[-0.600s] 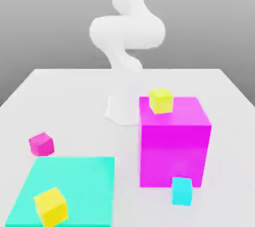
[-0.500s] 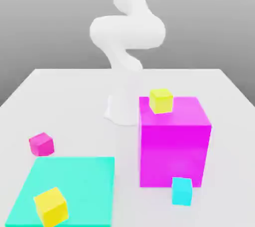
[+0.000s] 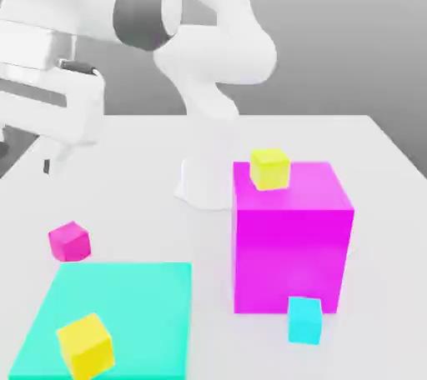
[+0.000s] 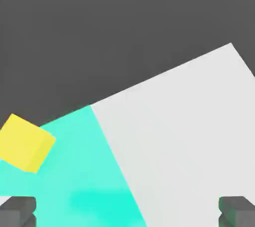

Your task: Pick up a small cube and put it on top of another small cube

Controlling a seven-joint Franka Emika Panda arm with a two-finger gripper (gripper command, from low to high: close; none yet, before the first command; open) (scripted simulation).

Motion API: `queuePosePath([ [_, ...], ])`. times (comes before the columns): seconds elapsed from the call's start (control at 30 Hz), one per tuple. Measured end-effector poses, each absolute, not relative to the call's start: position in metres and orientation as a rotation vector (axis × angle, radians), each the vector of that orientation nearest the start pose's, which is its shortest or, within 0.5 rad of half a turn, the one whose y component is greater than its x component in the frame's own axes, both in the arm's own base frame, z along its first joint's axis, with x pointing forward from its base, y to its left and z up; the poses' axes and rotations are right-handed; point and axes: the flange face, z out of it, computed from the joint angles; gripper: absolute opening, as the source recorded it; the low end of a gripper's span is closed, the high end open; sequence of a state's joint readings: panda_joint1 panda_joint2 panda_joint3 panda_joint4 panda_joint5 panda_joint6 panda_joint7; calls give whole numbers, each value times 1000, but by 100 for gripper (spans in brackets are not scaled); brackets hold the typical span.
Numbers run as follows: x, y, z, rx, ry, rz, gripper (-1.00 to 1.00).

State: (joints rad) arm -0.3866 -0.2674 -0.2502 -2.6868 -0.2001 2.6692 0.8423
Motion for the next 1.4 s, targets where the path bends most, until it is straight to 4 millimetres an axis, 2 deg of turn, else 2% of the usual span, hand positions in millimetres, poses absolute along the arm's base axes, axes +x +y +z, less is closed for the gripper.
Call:
queuePosePath([
  [0.13, 297, -269, 276, -2404, 2047, -225, 0],
  [0.27, 240, -278, 218, -2285, 2167, -58, 0],
  [0.33, 223, -281, 196, -2238, 2204, -15, 0],
  [0.53, 223, -277, 142, -2248, 2196, -2, 0],
  [0.57, 222, -277, 136, -2249, 2195, -1, -100],
  [0.8, 223, -276, 135, -2248, 2195, 1, -100],
  [1.07, 224, -277, 199, -2231, 2210, 0, -100],
  [1.23, 276, -236, 243, -2291, 2165, 0, -100],
  [1.4, 318, -181, 288, -2330, 2131, -5, -100],
])
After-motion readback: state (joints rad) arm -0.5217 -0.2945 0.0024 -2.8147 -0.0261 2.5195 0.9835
